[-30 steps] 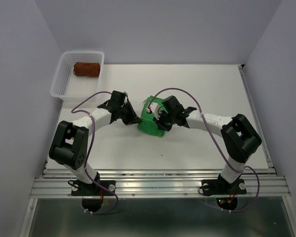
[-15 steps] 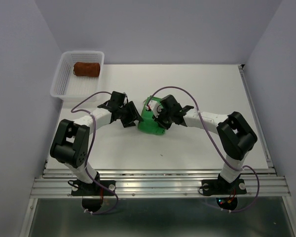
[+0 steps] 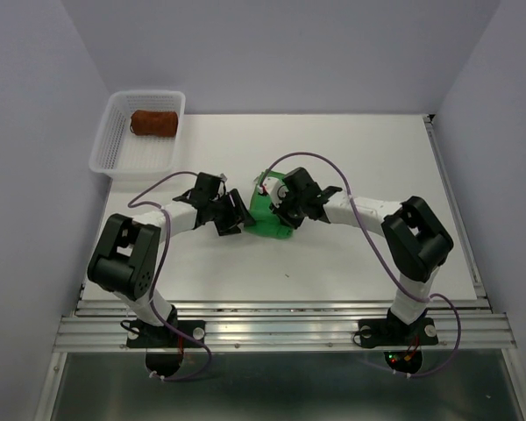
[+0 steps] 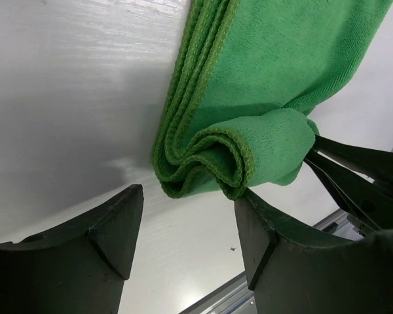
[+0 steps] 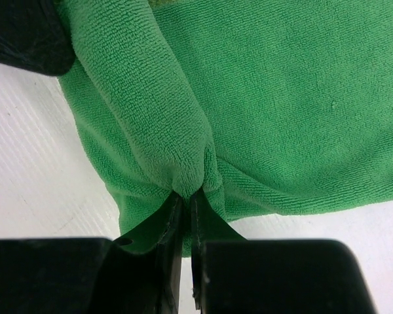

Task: Roll the towels
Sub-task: Roll the towel

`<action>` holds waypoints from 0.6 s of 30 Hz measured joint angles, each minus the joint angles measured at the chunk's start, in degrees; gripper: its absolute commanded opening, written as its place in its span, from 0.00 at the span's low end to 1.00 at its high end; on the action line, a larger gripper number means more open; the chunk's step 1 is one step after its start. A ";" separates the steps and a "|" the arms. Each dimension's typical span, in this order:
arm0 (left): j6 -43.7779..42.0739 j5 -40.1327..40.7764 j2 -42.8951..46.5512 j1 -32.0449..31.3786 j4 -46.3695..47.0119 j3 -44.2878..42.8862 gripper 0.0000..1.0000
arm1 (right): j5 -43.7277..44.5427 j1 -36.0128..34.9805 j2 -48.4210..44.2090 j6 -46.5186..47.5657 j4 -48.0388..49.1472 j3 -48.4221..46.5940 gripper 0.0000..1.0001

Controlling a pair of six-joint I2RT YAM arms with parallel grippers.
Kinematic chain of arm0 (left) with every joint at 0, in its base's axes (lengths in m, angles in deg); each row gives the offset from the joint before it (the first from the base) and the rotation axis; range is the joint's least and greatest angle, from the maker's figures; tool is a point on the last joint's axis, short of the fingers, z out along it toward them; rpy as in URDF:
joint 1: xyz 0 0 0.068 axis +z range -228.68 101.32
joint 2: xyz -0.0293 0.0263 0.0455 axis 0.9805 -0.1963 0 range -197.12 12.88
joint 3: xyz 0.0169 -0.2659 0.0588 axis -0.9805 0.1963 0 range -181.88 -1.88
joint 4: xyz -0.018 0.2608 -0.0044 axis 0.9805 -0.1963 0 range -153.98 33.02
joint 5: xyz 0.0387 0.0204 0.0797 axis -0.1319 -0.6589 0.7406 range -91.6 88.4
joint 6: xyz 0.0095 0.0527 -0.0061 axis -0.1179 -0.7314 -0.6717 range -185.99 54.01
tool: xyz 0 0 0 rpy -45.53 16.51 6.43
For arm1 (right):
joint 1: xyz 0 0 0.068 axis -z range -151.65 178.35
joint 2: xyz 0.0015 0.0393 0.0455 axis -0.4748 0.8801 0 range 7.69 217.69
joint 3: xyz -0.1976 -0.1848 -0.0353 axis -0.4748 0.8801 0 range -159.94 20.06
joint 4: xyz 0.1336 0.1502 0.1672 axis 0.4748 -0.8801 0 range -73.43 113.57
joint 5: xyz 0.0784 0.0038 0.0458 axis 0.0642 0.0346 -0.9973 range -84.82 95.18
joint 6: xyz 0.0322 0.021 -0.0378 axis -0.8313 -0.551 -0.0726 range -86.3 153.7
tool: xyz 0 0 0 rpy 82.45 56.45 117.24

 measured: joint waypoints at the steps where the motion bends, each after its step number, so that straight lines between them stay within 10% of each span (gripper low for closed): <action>1: 0.00 -0.59 -0.59 0.00 1.22 0.00 0.68 | 0.13 0.00 0.17 -0.17 0.00 -0.15 0.01; 18: -0.44 -1.31 -5.88 0.00 7.54 -0.68 0.54 | 1.22 0.00 1.05 -1.62 0.09 -1.05 0.12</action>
